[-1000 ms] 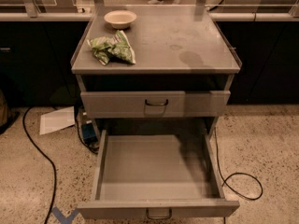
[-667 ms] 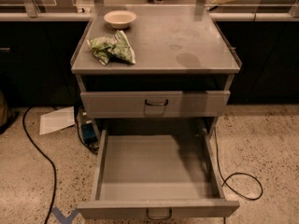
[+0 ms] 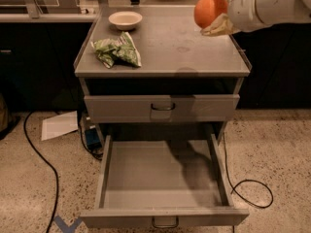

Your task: Place orange into middle drawer

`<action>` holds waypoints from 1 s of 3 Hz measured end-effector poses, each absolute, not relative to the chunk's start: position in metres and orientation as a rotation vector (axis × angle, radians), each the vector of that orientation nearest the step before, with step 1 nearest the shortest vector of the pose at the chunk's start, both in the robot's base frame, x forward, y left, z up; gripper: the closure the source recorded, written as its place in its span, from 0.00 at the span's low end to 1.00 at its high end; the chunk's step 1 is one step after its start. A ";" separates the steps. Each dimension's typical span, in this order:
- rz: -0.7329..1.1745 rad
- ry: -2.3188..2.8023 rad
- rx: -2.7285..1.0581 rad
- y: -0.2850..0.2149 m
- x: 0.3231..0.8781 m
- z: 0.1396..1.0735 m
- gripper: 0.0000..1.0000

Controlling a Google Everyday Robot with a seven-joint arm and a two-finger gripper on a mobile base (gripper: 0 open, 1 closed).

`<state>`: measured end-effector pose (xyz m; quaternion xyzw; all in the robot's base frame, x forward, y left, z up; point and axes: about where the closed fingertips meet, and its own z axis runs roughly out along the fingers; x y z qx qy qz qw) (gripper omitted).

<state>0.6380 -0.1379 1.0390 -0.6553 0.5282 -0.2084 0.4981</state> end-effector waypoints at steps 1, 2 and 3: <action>-0.413 1.256 -1.587 -0.109 0.616 1.009 1.00; -0.314 1.221 -1.588 -0.080 0.595 0.986 1.00; -0.311 1.217 -1.582 -0.078 0.594 0.985 1.00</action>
Offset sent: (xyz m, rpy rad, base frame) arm -0.0634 0.0797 -0.0807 0.1668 0.0831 0.1802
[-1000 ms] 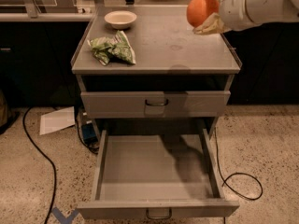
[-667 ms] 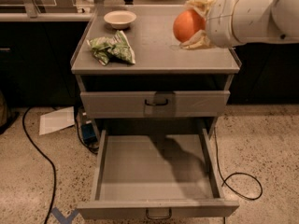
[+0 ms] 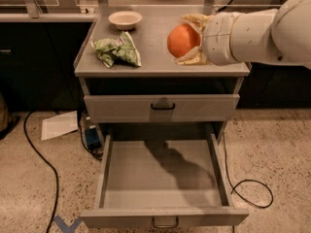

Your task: Place orange into middle drawer

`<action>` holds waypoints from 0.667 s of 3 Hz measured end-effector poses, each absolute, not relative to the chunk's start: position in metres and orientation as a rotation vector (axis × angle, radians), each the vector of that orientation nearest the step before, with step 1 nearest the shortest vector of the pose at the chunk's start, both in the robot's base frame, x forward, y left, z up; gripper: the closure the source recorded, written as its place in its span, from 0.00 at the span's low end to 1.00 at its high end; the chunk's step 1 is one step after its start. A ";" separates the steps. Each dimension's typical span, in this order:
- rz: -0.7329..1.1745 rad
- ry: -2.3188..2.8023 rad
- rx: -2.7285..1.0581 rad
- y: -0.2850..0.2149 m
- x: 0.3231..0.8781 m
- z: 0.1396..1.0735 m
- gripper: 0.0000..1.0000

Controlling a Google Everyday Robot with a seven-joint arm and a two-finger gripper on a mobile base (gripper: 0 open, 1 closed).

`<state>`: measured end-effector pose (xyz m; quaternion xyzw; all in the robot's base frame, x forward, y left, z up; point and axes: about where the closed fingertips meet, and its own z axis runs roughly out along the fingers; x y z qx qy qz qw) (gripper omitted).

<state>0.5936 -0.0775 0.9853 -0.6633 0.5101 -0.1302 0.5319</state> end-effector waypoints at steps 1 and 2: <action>-0.267 1.221 -1.579 -0.065 0.576 0.959 1.00; -0.150 1.228 -1.603 -0.043 0.542 0.908 1.00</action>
Offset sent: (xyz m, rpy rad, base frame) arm -0.0936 0.0593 -0.1399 0.1066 0.1956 0.1441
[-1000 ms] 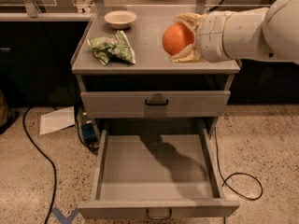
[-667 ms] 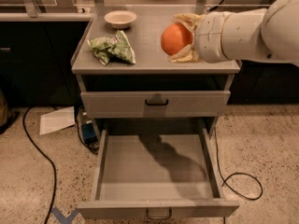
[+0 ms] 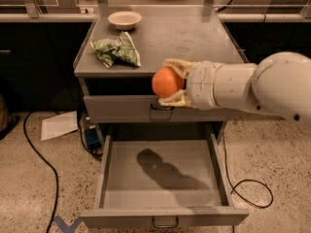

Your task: Place orange into middle drawer

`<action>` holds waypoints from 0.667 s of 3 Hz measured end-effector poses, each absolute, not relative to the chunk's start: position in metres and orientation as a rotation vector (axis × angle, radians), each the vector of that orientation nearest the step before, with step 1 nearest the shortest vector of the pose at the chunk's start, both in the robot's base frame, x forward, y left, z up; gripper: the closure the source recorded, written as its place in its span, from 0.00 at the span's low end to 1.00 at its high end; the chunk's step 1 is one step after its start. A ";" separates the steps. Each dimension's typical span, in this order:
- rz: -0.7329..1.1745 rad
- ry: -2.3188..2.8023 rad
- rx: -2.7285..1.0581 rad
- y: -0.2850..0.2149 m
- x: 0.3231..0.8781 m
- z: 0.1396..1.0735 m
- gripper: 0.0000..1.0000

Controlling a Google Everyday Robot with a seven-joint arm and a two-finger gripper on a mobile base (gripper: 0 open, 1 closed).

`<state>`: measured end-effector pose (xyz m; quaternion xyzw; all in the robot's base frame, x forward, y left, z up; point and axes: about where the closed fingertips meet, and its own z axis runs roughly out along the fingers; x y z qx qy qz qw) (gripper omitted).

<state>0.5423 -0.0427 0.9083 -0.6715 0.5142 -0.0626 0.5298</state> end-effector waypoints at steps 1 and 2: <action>-0.047 1.220 -1.643 -0.024 0.517 0.865 1.00; 0.016 1.232 -1.686 -0.016 0.505 0.834 1.00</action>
Offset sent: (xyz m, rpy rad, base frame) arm -0.0491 0.0309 -0.1126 -0.0027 0.1884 0.1381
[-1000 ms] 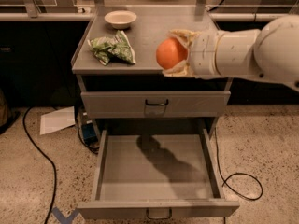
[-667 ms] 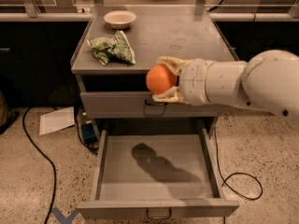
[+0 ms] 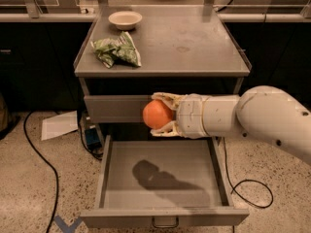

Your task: Place orange into middle drawer

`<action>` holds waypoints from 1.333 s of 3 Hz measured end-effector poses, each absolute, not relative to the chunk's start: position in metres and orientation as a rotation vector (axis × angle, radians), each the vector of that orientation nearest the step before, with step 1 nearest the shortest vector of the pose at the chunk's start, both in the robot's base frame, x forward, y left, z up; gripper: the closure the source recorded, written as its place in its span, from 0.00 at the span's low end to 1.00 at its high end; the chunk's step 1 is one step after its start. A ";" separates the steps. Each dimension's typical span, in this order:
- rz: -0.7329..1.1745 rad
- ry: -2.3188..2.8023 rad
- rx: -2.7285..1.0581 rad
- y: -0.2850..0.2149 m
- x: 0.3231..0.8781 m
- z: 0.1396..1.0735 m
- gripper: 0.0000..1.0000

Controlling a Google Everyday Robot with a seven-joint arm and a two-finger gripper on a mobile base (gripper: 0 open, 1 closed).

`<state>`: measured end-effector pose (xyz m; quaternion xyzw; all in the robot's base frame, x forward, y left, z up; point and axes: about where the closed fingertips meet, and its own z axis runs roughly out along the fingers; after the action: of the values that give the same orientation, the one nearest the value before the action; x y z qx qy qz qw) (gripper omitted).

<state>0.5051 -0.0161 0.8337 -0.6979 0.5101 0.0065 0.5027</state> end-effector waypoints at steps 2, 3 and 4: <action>0.013 1.253 -1.675 -0.016 0.493 0.800 1.00; 0.023 1.314 -1.637 -0.020 0.473 0.735 1.00; 0.019 1.403 -1.608 -0.028 0.456 0.667 1.00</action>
Offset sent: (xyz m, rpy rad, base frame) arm -0.0341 -0.0045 -0.1036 0.0106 0.0253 -0.0613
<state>0.4556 -0.0280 0.6673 -0.6600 0.5756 0.0078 0.4827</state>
